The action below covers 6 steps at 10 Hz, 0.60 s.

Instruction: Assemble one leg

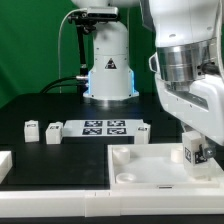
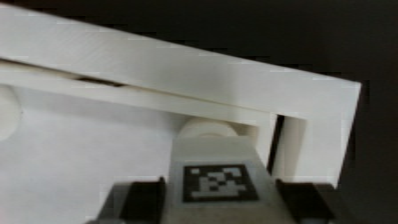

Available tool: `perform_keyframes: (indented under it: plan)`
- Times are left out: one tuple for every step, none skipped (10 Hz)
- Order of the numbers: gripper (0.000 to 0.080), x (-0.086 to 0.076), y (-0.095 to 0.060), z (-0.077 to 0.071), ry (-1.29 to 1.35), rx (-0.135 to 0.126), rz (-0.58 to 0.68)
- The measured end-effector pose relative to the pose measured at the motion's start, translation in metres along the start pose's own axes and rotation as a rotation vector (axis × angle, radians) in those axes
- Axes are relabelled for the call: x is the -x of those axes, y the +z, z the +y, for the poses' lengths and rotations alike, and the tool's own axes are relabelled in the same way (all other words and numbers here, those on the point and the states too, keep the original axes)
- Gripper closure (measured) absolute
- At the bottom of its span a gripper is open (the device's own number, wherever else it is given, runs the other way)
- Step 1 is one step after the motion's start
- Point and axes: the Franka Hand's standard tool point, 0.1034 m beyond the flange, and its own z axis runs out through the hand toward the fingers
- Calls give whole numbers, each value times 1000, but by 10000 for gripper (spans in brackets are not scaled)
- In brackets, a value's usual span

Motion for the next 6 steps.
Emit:
perform_keyframes:
  plan:
    - [506,0,0,0,-6,-1,0]
    - [417,0,0,0,-62,-1,0]
    - [417,0,0,0,-71,-1,0]
    - [247,1,0,0,-163,-1,3]
    - [168,2,0,-1,-310,0,3]
    - [168,4,0,0,-467,5,8]
